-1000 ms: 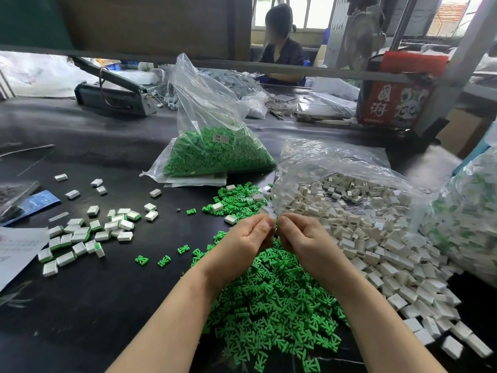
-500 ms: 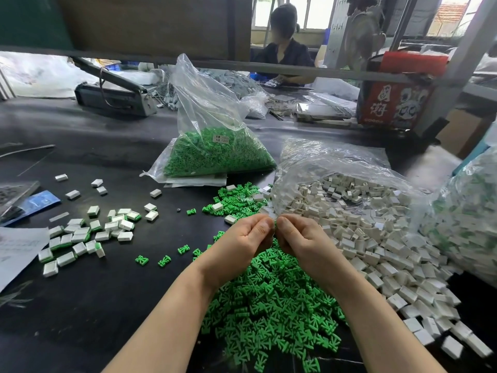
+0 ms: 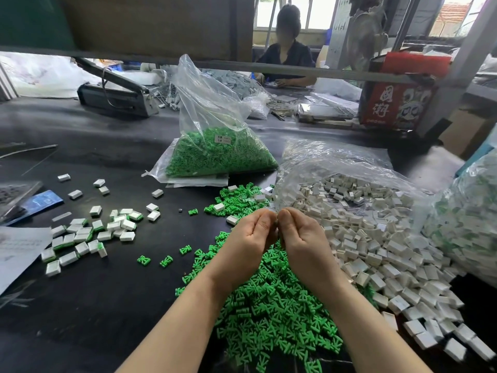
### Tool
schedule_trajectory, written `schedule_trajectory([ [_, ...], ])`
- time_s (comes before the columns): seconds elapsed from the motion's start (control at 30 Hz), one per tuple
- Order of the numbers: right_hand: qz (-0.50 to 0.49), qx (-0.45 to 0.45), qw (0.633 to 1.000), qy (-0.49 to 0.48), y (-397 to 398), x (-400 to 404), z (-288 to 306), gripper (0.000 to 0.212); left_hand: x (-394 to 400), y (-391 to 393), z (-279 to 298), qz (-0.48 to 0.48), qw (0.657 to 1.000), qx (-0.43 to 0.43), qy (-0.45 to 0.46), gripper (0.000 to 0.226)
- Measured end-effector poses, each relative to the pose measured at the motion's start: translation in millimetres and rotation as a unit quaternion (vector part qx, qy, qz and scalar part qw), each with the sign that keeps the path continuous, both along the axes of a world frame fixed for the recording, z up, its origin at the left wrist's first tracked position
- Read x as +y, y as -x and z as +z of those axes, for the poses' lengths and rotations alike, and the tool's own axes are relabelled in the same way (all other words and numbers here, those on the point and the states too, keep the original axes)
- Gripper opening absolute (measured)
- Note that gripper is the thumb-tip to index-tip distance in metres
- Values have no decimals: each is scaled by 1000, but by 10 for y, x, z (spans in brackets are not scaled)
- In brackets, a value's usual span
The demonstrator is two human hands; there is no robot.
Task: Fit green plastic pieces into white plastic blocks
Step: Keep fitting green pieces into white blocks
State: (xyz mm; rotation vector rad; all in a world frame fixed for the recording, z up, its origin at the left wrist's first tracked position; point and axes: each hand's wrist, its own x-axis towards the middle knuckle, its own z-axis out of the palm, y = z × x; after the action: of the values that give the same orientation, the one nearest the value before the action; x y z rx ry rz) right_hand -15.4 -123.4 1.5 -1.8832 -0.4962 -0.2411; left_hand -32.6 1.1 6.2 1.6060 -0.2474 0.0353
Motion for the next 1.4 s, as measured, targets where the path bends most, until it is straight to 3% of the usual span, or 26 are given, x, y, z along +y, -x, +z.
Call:
schedule_trajectory([
  [0.2, -64, -30, 995, 63, -12, -3, -24, 34, -93, 4, -42, 15, 999, 2, 32, 31],
  [0.3, 47, 70, 993, -83, -3, 2, 17, 38, -25, 8, -21, -13, 998, 18, 60, 37],
  [0.43, 140, 250, 927, -241, 7, -22, 28, 44, 72, -35, 15, -27, 995, 47, 79, 37],
  [0.57, 183, 313, 869, -337, -15, -36, -6, 28, 103, -52, -1, -43, 994, 48, 90, 33],
  [0.67, 205, 313, 861, -345, -15, -29, -27, 23, 122, -63, -10, -57, 991, 51, 114, 35],
  [0.8, 235, 349, 833, -360, -40, -31, -38, 31, 133, -65, 15, -66, 990, 45, 118, 36],
  [1.4, 213, 384, 822, -362, 7, -116, -17, 10, 74, -40, -42, -66, 994, 46, 79, 44],
])
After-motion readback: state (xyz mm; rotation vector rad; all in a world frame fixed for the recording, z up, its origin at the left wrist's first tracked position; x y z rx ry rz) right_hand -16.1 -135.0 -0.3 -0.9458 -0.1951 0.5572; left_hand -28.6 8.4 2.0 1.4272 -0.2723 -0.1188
